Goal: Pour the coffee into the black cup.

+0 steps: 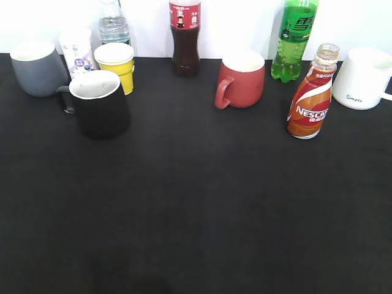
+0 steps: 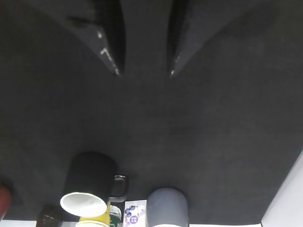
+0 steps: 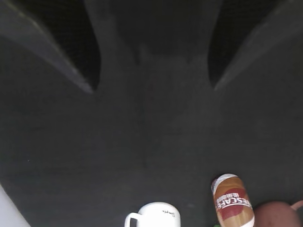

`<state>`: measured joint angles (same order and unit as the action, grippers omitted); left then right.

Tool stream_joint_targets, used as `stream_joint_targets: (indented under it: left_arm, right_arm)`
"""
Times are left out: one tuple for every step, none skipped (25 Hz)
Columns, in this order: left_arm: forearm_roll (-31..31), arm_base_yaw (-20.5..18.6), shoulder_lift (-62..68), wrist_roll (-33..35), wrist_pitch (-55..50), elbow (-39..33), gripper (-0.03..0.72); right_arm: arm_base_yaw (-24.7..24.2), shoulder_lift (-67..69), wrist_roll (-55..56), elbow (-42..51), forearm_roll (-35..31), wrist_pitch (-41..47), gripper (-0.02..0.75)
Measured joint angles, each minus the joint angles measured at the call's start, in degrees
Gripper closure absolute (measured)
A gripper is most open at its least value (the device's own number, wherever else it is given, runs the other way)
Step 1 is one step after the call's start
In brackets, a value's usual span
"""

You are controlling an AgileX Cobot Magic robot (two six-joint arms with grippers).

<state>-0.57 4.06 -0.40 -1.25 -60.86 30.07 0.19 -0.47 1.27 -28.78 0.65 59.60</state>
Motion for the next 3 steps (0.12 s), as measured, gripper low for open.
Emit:
stream_joint_targets:
  left_arm:
    - [0.0, 0.0, 0.0, 0.0, 0.0, 0.0, 0.453]
    - [0.0, 0.0, 0.0, 0.0, 0.0, 0.0, 0.453]
    - [0.0, 0.0, 0.0, 0.0, 0.0, 0.0, 0.453]
  right_arm:
    - [0.0, 0.0, 0.0, 0.0, 0.0, 0.0, 0.183]
    - [0.0, 0.0, 0.0, 0.0, 0.0, 0.0, 0.183]
    - [0.0, 0.0, 0.0, 0.0, 0.0, 0.0, 0.183]
